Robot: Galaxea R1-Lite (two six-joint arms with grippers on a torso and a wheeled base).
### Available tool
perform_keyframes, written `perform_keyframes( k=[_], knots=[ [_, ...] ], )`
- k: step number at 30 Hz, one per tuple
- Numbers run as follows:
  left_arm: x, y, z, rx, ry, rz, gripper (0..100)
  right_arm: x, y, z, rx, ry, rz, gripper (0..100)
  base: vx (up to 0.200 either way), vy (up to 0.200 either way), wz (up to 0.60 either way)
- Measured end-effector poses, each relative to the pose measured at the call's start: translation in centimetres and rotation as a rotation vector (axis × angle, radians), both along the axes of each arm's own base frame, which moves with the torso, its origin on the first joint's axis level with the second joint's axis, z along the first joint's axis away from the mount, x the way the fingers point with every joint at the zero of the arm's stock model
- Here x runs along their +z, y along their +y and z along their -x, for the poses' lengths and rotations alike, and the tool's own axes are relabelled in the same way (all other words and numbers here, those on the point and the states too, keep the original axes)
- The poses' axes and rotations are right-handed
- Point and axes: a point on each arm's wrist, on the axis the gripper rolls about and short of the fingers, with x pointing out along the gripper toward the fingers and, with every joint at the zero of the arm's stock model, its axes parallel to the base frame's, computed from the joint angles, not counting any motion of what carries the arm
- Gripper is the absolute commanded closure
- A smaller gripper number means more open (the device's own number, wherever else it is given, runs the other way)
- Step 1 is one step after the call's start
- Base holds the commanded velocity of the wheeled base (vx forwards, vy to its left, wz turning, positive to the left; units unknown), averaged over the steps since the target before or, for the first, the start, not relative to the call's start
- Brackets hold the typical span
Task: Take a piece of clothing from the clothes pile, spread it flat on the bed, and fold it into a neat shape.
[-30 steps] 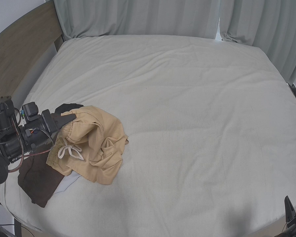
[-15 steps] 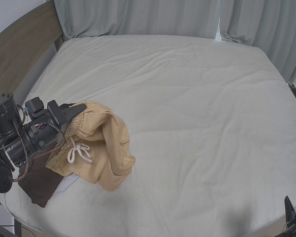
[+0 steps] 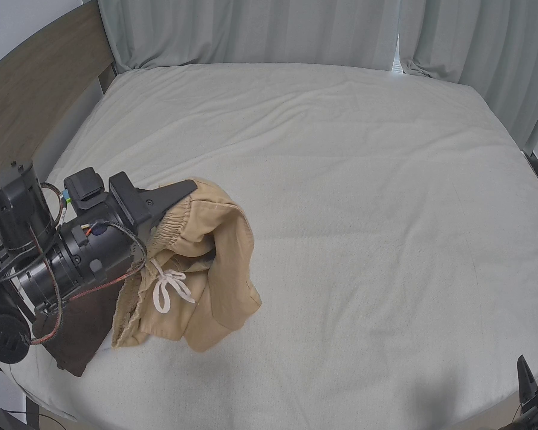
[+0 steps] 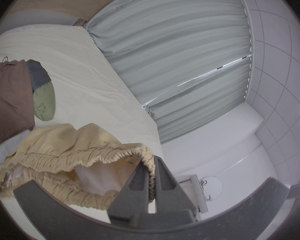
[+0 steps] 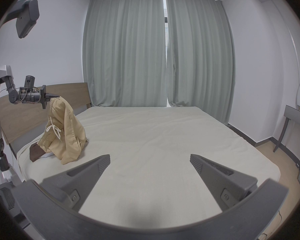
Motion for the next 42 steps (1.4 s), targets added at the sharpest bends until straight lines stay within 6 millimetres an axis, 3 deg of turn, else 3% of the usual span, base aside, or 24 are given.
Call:
perform_keyframes(
  k=[23,42],
  knots=[
    [2.0,-4.8,0.9,-0.156,0.002,0.089,100,0.0,0.0,0.0,0.000,0.000,0.001,0,0.000,0.000,0.00],
    [0.9,-11.7,-0.3,-0.311,0.037,0.084,100,0.0,0.0,0.0,0.000,0.000,0.001,0,0.000,0.000,0.00]
  ],
)
